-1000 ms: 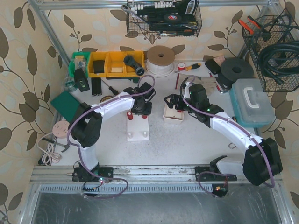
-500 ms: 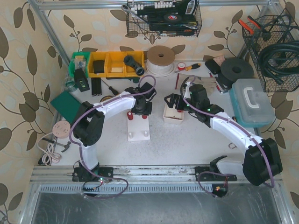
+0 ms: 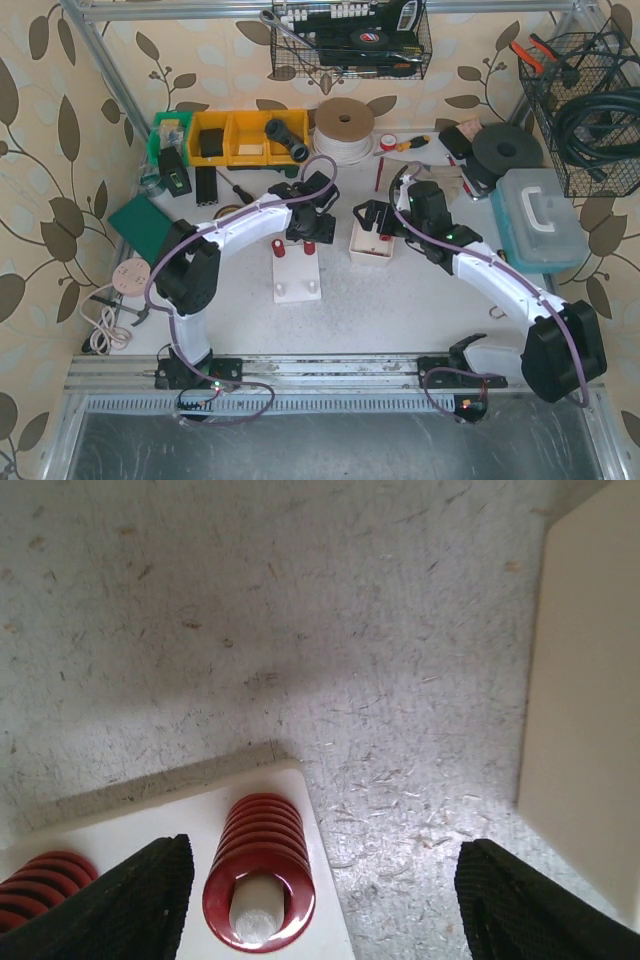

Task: Install the large spring

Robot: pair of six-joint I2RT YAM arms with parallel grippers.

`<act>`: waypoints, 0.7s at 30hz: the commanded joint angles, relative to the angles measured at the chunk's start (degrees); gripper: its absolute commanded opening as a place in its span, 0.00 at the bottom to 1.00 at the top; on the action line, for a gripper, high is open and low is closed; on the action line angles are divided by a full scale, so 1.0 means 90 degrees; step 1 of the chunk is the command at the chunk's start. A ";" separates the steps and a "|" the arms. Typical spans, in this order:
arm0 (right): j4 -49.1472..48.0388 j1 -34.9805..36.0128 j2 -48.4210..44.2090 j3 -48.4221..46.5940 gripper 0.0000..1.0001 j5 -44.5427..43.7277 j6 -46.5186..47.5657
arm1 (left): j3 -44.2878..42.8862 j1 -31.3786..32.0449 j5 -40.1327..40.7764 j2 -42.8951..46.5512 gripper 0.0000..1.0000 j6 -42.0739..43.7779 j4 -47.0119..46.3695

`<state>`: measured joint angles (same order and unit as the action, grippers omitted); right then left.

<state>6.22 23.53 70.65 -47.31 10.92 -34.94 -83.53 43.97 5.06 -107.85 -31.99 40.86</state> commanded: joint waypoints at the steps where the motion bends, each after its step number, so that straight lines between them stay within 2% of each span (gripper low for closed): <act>1: -0.0051 -0.0030 -0.0221 0.0172 0.99 -0.0120 -0.0024 | -0.0357 0.0047 0.0173 0.0535 0.76 -0.0018 0.0341; 7: 0.0034 -0.0153 -0.0522 0.0296 0.99 -0.0212 -0.0130 | -0.0625 0.0073 0.0217 0.0836 0.78 -0.0143 0.0657; 13: 0.0524 -0.0687 -0.1033 0.0388 0.99 -0.0077 -0.0473 | -0.0942 0.0276 0.0112 0.1024 0.77 -0.0289 0.0826; 16: 0.1321 -0.1005 -0.0921 0.0050 0.97 0.0219 -0.0464 | -0.0852 0.0365 0.0109 0.1277 0.75 -0.0341 0.0778; 21: 0.3504 -0.1265 0.0025 -0.1114 0.91 0.0364 -0.0043 | 0.0060 0.0352 0.0380 0.2229 0.75 -0.0269 0.0097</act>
<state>21.65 12.91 66.04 -50.19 12.49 -37.71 -87.35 47.11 6.00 -96.20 -33.85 44.86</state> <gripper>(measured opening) 0.931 0.747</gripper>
